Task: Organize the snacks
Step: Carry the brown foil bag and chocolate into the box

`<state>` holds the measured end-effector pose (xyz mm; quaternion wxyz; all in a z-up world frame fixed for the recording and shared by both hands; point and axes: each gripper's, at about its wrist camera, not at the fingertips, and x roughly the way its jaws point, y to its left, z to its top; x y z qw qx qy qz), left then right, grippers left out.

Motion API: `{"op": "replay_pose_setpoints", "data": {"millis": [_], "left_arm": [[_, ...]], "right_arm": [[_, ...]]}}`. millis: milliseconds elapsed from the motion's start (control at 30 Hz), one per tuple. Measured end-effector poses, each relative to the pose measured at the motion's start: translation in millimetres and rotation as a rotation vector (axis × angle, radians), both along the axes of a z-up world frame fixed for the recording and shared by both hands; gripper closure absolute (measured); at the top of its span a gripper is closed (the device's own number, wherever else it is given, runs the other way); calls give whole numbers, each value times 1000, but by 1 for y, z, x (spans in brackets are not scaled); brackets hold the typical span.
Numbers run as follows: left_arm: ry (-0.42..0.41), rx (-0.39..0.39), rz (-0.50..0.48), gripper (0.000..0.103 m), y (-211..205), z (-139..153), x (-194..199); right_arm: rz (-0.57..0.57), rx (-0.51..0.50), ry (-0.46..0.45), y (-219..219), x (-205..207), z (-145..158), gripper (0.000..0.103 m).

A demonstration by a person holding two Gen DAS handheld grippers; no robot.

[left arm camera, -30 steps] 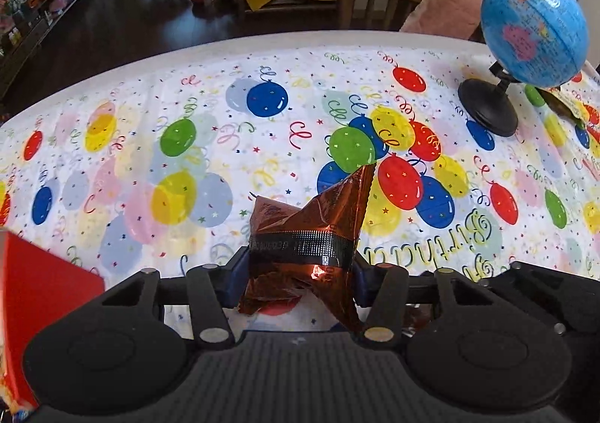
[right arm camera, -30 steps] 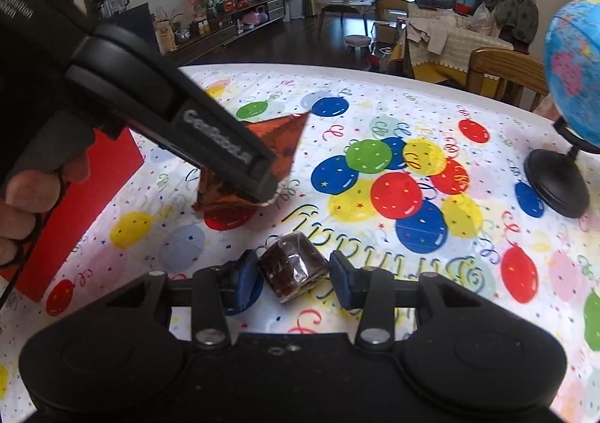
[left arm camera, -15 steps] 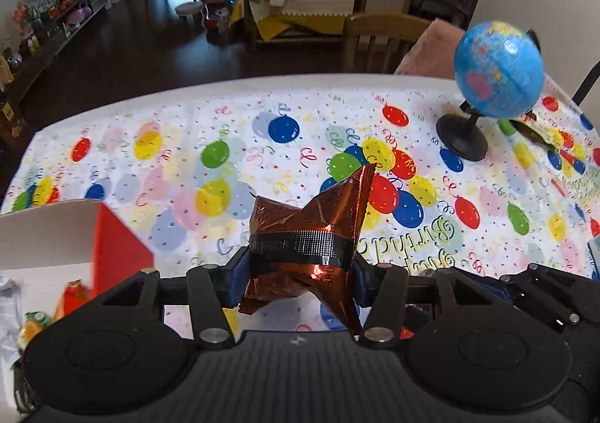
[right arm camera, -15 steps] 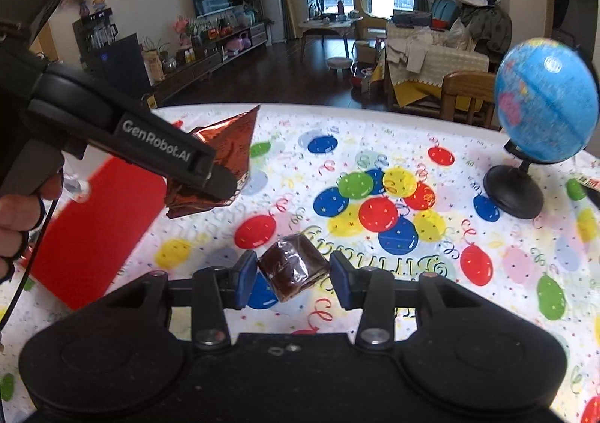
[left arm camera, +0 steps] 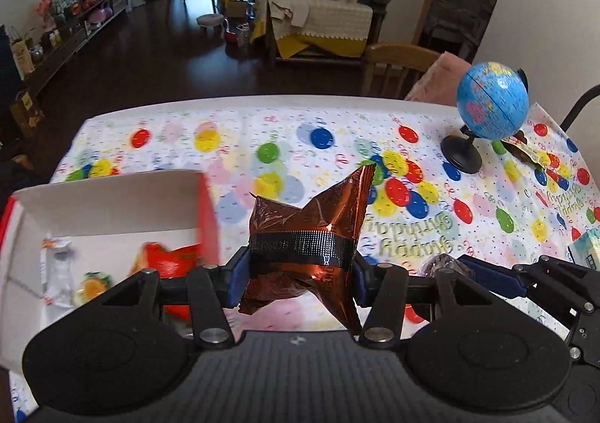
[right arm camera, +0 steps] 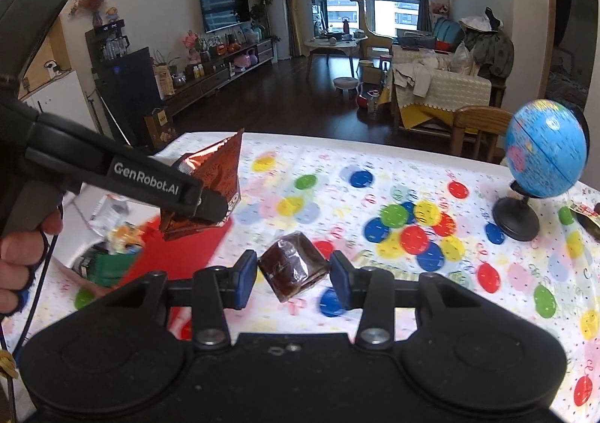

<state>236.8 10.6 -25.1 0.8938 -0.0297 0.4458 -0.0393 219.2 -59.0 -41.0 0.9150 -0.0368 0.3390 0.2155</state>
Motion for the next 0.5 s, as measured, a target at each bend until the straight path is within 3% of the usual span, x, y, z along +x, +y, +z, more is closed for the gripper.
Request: {"op": "replay_pose_setpoints", "data": {"millis": [500], "left_arm": [[-32,0,102,51,133,19,-48]], "right_arm": [[82,-10,-5,124,-24,14,63]]}}
